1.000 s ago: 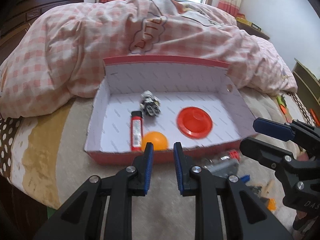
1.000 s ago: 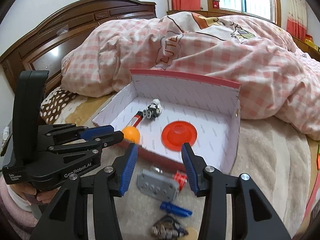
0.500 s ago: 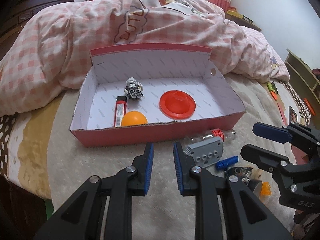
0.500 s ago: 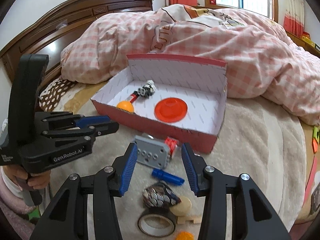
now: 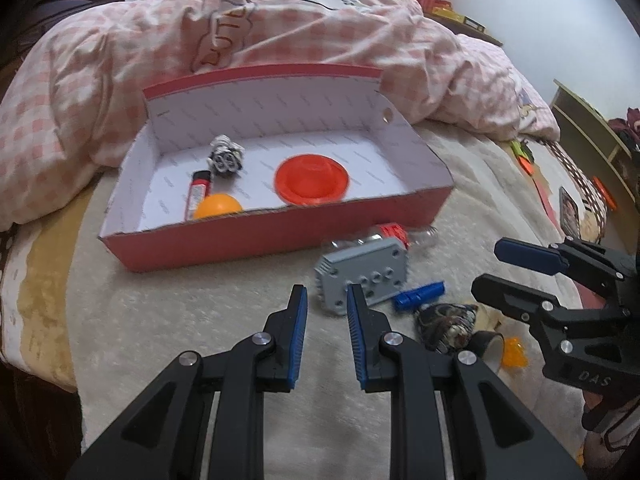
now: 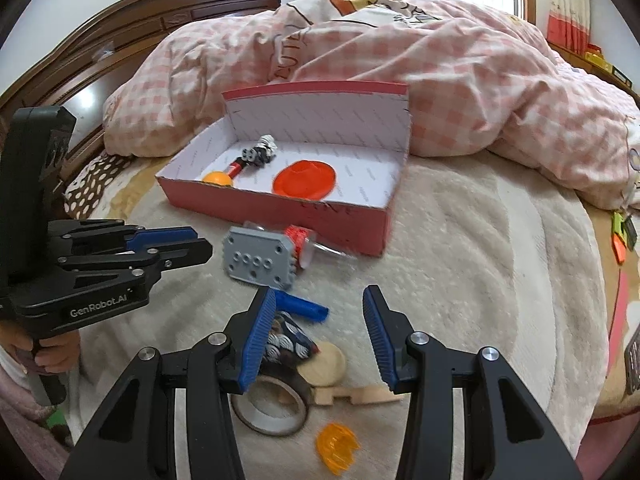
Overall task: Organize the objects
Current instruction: 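Move the left gripper to the grey Lego brick and grasp it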
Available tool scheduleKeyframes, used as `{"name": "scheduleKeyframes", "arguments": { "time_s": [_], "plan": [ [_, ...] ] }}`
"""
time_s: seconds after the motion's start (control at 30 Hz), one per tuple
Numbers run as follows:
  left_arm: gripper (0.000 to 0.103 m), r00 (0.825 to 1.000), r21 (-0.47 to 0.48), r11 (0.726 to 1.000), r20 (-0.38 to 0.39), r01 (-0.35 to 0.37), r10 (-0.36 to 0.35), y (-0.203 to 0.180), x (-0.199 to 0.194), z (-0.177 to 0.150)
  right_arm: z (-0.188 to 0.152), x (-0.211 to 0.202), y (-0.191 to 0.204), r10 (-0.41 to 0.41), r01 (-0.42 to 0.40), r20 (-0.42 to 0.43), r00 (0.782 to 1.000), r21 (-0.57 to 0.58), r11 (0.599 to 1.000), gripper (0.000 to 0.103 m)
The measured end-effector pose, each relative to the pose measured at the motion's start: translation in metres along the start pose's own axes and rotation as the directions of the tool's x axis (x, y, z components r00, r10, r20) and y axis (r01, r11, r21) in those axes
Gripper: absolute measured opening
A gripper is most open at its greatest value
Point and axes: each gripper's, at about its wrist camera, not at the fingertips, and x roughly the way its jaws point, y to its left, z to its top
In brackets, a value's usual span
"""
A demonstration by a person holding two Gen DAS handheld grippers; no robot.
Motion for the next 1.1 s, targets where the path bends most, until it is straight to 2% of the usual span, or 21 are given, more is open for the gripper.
{"name": "scheduleKeyframes", "arguments": {
  "time_s": [0.2,0.33,0.5,0.63,0.77,0.9,1.0,1.1],
  "plan": [
    [0.02,0.999,0.015,0.999,-0.01,0.032,-0.031,-0.01,0.005,-0.005,-0.009,0.003,-0.008,-0.014,0.015,-0.029,0.999,0.009,1.0,0.047],
    [0.02,0.998,-0.026,0.998,-0.014,0.055,-0.055,-0.012,0.01,-0.001,-0.014,0.007,-0.01,-0.014,0.015,-0.035,0.999,0.018,1.0,0.047],
    [0.022,0.999,-0.085,0.996,-0.034,0.028,-0.031,-0.012,0.02,0.002,-0.016,0.011,-0.012,-0.003,0.004,-0.037,0.999,0.035,0.999,0.047],
    [0.047,0.998,-0.107,0.994,-0.061,0.012,-0.019,-0.012,0.028,0.0,-0.018,0.011,-0.012,0.002,-0.001,-0.034,0.999,0.042,0.999,0.047],
    [0.063,0.994,-0.119,0.993,-0.102,0.014,-0.026,-0.013,0.036,-0.002,-0.019,0.011,-0.013,0.004,-0.003,-0.032,0.999,0.05,0.999,0.047],
    [0.065,0.996,-0.114,0.993,-0.087,0.013,-0.023,-0.018,0.033,0.0,-0.021,0.011,-0.015,0.003,-0.001,-0.032,0.999,0.059,0.998,0.047],
    [0.08,0.999,-0.085,0.996,-0.044,0.009,-0.013,-0.027,0.028,0.007,-0.022,0.011,-0.017,-0.003,0.006,-0.037,0.999,0.062,0.998,0.047],
    [0.08,0.999,-0.062,0.998,-0.031,-0.016,0.014,-0.034,0.03,0.014,-0.023,0.01,-0.018,-0.004,0.006,-0.036,0.999,0.067,0.998,0.047]
  ]
}}
